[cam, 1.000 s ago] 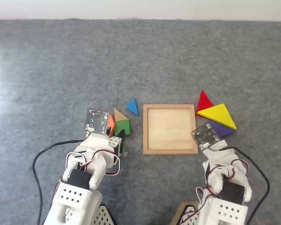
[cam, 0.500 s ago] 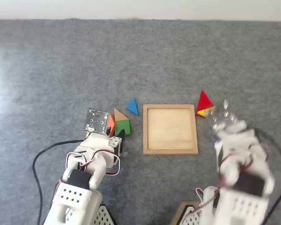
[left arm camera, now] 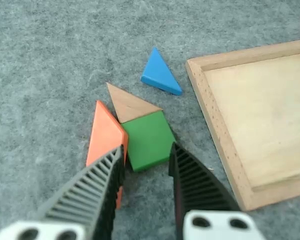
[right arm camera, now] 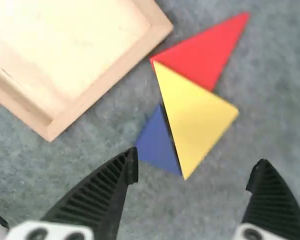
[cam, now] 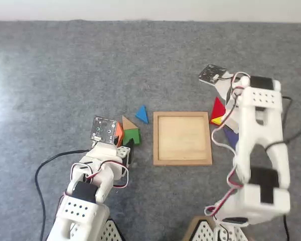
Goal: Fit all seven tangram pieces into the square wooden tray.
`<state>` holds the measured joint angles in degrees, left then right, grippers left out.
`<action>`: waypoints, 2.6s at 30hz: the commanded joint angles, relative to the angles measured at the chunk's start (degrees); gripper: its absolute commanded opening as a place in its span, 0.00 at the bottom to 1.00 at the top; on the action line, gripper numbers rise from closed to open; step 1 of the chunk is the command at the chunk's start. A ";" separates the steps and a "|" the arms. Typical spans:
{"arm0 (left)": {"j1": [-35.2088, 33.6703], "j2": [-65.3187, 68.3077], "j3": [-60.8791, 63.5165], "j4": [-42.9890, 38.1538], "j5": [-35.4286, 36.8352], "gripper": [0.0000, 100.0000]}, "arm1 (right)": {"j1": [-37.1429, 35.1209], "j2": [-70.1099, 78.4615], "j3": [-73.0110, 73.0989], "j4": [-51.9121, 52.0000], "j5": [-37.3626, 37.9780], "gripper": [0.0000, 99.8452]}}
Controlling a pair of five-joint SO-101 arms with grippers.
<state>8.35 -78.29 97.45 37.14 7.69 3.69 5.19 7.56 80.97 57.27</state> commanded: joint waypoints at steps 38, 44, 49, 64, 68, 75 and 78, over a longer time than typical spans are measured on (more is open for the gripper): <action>0.00 -0.79 -0.66 0.09 0.35 0.15 | 3.74 13.49 -6.42 -5.58 18.90 0.36; 0.00 -0.79 -0.66 0.09 0.35 0.15 | 3.30 13.67 -5.98 -7.43 18.73 0.36; 0.00 -0.79 -0.66 0.09 0.35 0.15 | 3.30 13.67 -4.48 -10.15 18.90 0.36; 0.00 -0.79 -0.66 0.09 0.35 0.15 | 3.30 20.26 -4.48 -13.49 18.81 0.35; 0.00 -0.79 -0.66 0.09 0.35 0.15 | 3.38 19.21 -4.48 -13.23 16.79 0.35; 0.00 -0.79 -0.66 0.09 0.35 0.15 | 3.30 11.91 -4.22 -11.74 5.10 0.13; 0.00 -0.79 -0.66 0.09 0.35 0.15 | 3.21 9.89 -4.22 -10.15 3.69 0.03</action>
<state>8.35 -78.29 97.45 37.14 7.69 6.68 20.66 4.04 68.92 62.64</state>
